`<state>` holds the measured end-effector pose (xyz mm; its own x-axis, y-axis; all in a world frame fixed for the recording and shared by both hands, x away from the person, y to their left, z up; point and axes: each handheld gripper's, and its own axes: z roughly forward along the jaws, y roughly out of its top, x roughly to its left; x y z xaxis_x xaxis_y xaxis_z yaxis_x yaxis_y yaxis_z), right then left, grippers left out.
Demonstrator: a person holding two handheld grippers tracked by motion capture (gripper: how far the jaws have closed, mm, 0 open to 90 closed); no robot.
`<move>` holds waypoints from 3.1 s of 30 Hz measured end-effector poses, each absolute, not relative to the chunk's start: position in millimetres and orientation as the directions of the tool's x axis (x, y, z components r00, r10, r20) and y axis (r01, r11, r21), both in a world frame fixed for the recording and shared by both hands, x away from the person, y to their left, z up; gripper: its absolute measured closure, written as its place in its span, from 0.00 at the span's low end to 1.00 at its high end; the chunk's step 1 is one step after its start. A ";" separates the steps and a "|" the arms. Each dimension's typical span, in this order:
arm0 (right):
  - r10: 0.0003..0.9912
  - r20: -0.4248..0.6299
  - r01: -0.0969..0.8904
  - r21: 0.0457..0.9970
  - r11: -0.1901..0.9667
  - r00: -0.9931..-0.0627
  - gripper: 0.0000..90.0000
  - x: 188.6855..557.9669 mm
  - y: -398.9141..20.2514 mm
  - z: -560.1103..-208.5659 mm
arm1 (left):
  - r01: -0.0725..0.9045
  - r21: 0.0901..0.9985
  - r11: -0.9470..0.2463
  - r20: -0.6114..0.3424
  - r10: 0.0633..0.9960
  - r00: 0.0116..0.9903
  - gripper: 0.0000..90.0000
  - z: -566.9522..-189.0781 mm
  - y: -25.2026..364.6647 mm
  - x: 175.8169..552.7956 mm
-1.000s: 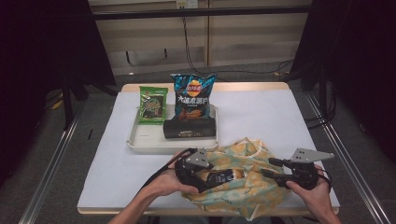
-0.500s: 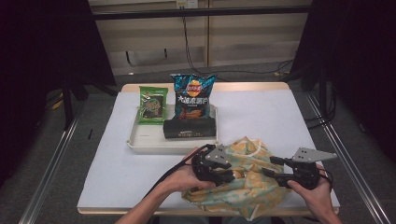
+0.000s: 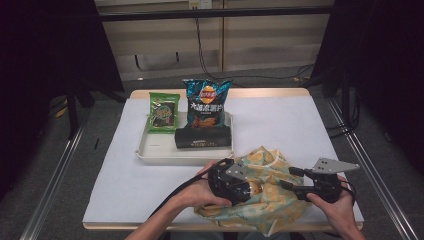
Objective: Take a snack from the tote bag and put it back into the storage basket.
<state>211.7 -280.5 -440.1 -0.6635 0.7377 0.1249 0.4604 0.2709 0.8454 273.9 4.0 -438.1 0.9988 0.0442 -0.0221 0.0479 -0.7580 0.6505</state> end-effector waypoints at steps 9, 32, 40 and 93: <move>0.738 0.124 0.461 0.844 0.273 -0.664 0.45 212.1 -280.8 -440.7 | 0.051 0.576 -0.815 -0.022 0.047 0.999 0.34 -443.7 -12.5 273.9; 0.716 0.138 0.455 0.848 0.272 -0.685 0.39 211.8 -276.8 -440.3 | 0.094 0.627 -0.774 -0.082 0.054 0.995 0.37 -436.6 0.4 279.4; 0.657 0.172 0.443 0.854 0.271 -0.734 0.65 211.0 -270.7 -438.0 | 0.110 0.683 -0.723 -0.095 0.062 0.994 0.37 -427.0 14.1 279.5; 0.697 0.162 0.420 0.881 0.217 -0.699 0.42 203.9 -278.2 -435.5 | 0.102 0.863 -0.495 -0.056 0.106 0.993 0.27 -422.7 27.4 285.9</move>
